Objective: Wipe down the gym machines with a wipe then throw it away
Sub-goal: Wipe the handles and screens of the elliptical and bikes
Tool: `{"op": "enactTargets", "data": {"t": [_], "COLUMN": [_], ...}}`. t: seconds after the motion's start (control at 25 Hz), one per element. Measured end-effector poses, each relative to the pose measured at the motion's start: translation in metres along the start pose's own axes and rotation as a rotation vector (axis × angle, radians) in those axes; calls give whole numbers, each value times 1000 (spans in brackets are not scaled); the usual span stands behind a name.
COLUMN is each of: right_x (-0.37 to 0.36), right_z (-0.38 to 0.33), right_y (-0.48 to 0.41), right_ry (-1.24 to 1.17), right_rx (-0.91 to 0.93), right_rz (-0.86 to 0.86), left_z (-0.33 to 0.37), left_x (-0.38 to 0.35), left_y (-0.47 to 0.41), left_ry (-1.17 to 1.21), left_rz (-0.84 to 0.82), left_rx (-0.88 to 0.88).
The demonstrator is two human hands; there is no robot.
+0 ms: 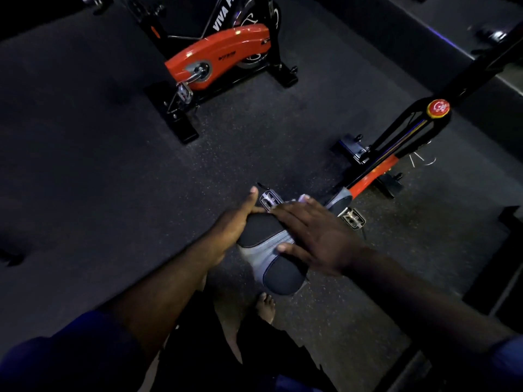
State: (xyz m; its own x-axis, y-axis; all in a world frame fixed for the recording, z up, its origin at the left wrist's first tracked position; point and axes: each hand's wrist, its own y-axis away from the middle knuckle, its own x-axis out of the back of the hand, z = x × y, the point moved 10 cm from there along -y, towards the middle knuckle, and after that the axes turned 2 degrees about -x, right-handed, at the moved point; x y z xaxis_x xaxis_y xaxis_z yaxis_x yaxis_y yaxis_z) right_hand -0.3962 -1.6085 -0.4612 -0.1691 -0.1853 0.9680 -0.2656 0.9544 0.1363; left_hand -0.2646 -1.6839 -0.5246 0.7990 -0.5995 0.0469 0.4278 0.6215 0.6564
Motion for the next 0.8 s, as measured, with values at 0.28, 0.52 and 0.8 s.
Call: {"op": "enactTargets", "data": {"t": [0.28, 0.52, 0.8], "right_x": [20, -16, 12], "right_z": [77, -7, 68], "right_y": [32, 57, 40], "right_ry": [-22, -223, -229], "right_rx": [-566, -937, -1181], "right_rz": [245, 242, 289], "left_z": [43, 43, 46], "left_x": [-31, -43, -42], "left_y": [-6, -20, -22], "left_ry": [-699, -810, -745], "left_rz": [-107, -101, -81], "left_rx": [-196, -198, -249]}}
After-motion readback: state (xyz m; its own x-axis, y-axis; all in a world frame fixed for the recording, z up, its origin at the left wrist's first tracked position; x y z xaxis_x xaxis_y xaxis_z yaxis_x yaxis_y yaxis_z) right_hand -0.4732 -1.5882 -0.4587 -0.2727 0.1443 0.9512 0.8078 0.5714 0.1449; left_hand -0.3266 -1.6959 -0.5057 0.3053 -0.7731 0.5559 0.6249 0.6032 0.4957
